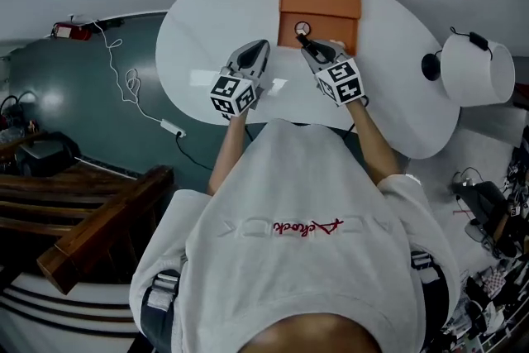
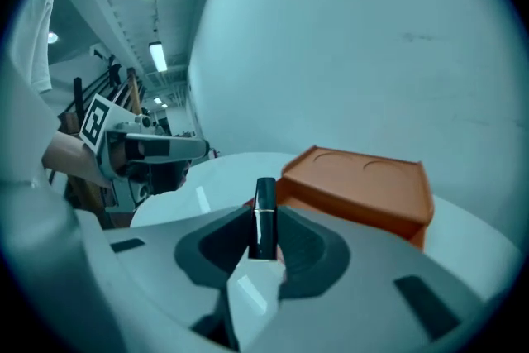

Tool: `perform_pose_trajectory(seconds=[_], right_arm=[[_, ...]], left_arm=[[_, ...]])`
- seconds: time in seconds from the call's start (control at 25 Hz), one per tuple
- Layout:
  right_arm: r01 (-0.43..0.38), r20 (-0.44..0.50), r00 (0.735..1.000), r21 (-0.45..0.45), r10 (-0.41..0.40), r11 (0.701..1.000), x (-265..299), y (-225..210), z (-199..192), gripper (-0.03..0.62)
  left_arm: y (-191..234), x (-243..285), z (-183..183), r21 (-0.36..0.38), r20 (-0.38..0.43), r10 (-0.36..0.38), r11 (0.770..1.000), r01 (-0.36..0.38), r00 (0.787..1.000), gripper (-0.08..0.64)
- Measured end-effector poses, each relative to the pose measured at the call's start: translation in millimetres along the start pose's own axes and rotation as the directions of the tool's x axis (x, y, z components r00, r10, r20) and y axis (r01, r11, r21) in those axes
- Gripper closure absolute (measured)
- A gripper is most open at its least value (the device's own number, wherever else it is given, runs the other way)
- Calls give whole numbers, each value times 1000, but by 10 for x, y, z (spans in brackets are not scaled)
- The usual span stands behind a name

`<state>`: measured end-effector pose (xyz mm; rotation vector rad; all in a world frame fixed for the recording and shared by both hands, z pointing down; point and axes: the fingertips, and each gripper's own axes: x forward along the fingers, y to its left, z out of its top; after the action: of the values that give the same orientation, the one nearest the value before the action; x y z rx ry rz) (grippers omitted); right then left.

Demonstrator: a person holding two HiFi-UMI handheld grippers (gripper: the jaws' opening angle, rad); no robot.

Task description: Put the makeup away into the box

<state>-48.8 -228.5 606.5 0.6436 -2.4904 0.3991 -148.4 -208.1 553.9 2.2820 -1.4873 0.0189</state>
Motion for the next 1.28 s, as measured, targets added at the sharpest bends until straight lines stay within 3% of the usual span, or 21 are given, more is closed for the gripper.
perform_pose_trajectory(seconds=[0.16,0.36,0.6,0.84,1.28], right_arm=[[116,79,990,64,-121,991,-281,-432,188,483],[235,130,958,158,-256,959,-692,-968,247,483],[294,144,935,196,-324,935,-948,-1275,248,483],[260,117,953,162,-280,952,-756,-1198,231,483],[68,19,997,37,-69,997,0,-719,252,483]], left_arm=[[-192,295,208,51,4,-75,996,75,997,549],[-421,635,405,96,1,-153,984,152,988,549],[-622,913,461,115,-10,-213,970,213,977,549],[-511,889,414,101,-13,-187,977,188,982,549],[129,484,269,20,3,-19,1000,19,1000,550]])
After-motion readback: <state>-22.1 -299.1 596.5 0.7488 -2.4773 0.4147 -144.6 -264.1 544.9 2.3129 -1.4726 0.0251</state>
